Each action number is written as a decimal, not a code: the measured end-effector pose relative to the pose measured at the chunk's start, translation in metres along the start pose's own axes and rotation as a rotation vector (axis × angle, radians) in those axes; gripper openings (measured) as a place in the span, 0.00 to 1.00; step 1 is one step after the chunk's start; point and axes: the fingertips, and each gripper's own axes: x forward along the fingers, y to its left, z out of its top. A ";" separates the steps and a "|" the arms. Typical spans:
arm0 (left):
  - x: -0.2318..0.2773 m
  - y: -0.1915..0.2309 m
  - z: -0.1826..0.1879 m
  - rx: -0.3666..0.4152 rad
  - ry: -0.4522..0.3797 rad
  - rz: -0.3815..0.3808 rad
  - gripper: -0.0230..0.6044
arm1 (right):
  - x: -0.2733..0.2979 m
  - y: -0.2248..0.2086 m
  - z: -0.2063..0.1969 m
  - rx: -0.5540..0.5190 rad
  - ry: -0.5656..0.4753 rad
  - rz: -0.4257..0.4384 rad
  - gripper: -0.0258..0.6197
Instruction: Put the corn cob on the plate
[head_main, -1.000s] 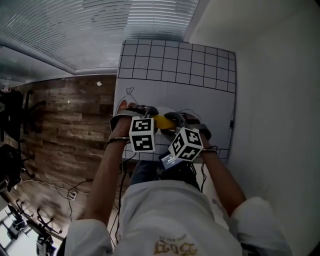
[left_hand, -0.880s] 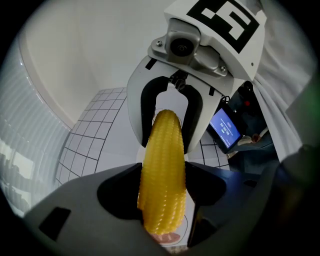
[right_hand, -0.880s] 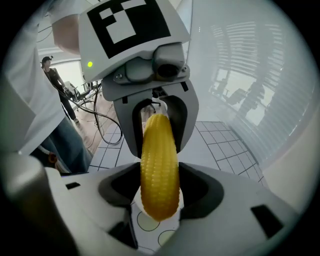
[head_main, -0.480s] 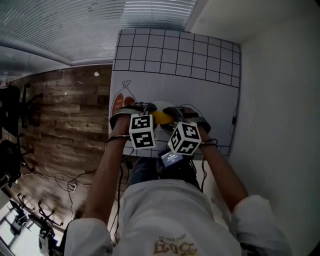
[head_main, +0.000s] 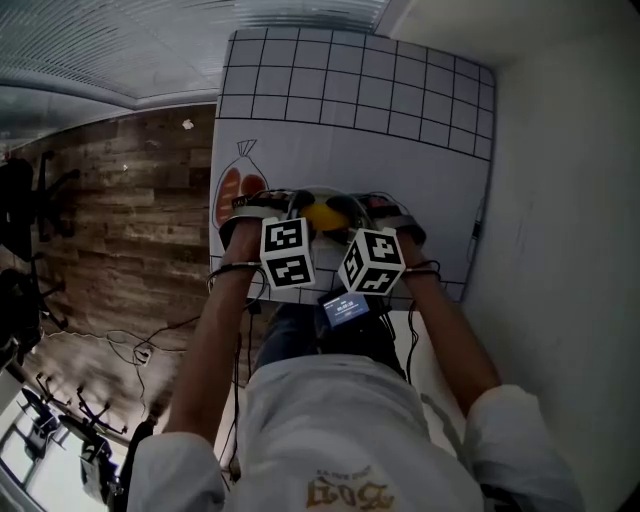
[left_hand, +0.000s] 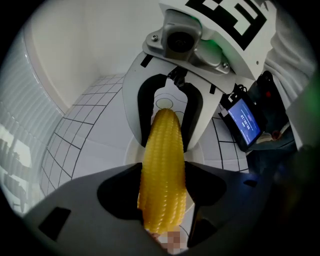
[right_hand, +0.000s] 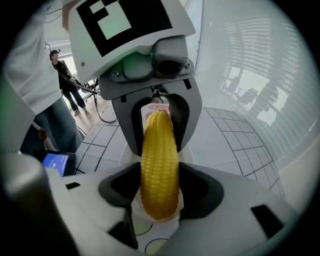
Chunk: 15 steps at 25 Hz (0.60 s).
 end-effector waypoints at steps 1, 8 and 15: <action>0.001 -0.001 -0.001 -0.001 0.002 0.001 0.45 | 0.001 0.001 -0.001 -0.003 0.001 0.002 0.41; 0.009 -0.003 -0.004 -0.007 0.016 -0.019 0.45 | 0.010 0.003 -0.006 0.012 0.004 0.015 0.41; 0.008 -0.003 -0.004 -0.034 -0.028 -0.030 0.45 | 0.010 0.002 -0.007 0.042 0.011 0.022 0.42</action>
